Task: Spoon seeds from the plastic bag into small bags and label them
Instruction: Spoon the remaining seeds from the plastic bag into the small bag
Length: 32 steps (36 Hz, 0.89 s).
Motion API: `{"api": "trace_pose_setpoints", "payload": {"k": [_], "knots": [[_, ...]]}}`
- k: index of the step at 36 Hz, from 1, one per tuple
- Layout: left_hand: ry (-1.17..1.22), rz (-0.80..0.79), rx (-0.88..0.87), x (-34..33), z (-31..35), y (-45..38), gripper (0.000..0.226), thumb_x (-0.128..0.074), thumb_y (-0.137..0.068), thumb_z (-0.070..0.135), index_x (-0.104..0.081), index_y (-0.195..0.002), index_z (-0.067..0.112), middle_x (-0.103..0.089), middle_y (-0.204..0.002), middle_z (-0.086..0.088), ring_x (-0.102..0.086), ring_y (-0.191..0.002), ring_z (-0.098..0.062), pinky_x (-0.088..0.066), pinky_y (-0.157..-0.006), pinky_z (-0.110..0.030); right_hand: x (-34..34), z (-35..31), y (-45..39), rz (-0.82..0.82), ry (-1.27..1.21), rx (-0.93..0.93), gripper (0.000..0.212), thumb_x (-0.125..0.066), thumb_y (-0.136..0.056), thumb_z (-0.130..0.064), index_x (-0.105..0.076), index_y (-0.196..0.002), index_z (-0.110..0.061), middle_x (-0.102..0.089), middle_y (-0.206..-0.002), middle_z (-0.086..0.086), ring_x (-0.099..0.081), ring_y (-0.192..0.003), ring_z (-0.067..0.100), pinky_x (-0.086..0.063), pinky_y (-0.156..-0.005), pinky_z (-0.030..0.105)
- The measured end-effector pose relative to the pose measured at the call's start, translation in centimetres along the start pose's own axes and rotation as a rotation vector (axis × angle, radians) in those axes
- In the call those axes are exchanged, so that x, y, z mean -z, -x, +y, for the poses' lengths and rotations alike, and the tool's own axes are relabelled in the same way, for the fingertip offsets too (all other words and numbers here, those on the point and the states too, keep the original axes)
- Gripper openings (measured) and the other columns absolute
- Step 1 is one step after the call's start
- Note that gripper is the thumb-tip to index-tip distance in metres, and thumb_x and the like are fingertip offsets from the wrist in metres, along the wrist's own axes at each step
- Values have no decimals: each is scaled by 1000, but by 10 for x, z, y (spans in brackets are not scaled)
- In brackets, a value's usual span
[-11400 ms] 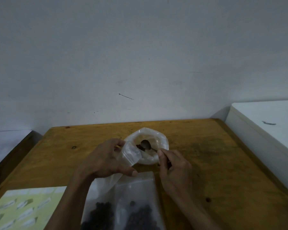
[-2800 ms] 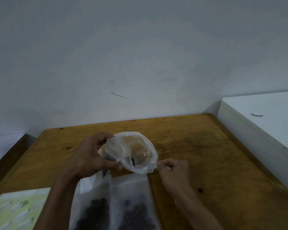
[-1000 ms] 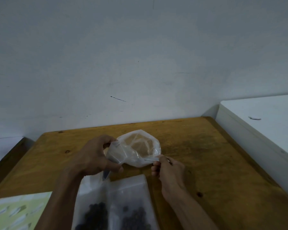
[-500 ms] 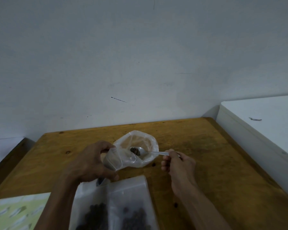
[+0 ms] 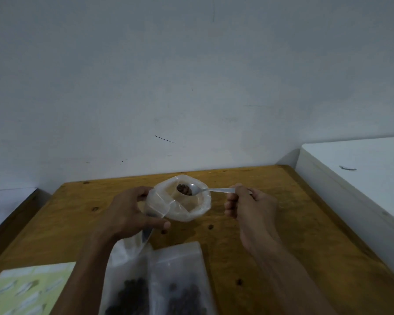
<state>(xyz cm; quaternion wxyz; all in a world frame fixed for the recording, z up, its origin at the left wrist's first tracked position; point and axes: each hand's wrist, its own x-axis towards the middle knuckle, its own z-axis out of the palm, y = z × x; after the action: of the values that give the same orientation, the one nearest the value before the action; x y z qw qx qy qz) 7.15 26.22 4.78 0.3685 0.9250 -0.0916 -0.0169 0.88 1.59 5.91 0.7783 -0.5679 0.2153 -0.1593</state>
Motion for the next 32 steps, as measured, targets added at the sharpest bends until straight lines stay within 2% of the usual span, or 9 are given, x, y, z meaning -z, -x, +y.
{"api": "trace_pose_setpoints", "payload": {"k": [4,9,12,16,20,23,25,28,32], "knots": [[-1,0,25,-2,2,-3,100,-96,-35,56,-63,-125,28,-66,-119,12,-59,-114,-11,-49,-89,-32,-9,-3,6,-32,23,40,18,-59,-98,-13,-69,-85,-5,-65,-56,0,-60,-47,10,-50,-47,23],[20,20,18,-5,4,-2,103,-93,-37,62,-60,-128,27,-64,-124,9,-57,-115,-13,-49,-88,-32,-21,-3,14,-83,74,110,26,-56,-100,-16,-67,-78,-12,-66,-57,1,-60,-49,11,-52,-50,26],[35,70,1,-8,5,-2,95,-94,-46,55,-59,-129,24,-63,-127,6,-56,-111,-12,-46,-81,-27,-28,1,18,-143,219,281,30,-55,-101,-20,-66,-73,-14,-67,-57,3,-63,-49,14,-54,-53,31],[53,114,12,-12,12,-5,88,-92,-55,48,-55,-131,22,-61,-131,1,-50,-105,-11,-45,-82,-30,-32,7,21,-282,558,610,23,-52,-101,-28,-69,-88,-21,-67,-64,-4,-66,-57,8,-58,-53,28],[76,168,10,-16,17,-12,87,-94,-53,50,-57,-127,22,-60,-117,9,-51,-102,-9,-43,-77,-25,-30,10,17,-274,564,745,17,-53,-101,-25,-69,-95,-23,-64,-66,-8,-65,-62,7,-58,-55,35],[107,192,12,-21,19,-17,88,-95,-50,50,-59,-125,22,-60,-110,10,-54,-99,-9,-42,-67,-18,-21,10,15,-204,502,712,20,-52,-101,-26,-69,-90,-22,-65,-66,-4,-65,-62,8,-59,-55,36],[126,198,16,-24,20,-20,88,-95,-51,48,-58,-126,20,-60,-109,10,-56,-100,-10,-42,-66,-15,-13,8,13,-118,432,645,20,-52,-100,-27,-68,-88,-22,-66,-66,-2,-65,-61,9,-58,-54,31],[170,212,38,-29,23,-23,86,-95,-53,48,-58,-125,20,-63,-115,6,-59,-105,-14,-46,-70,-22,4,6,6,43,288,524,22,-54,-100,-24,-69,-85,-19,-69,-64,-1,-65,-55,9,-55,-52,24],[191,240,53,-36,30,-25,87,-94,-53,50,-57,-125,18,-63,-117,4,-57,-105,-15,-44,-66,-22,28,7,-12,217,190,387,24,-57,-99,-21,-69,-79,-19,-70,-59,-4,-67,-53,11,-57,-55,30]]}}
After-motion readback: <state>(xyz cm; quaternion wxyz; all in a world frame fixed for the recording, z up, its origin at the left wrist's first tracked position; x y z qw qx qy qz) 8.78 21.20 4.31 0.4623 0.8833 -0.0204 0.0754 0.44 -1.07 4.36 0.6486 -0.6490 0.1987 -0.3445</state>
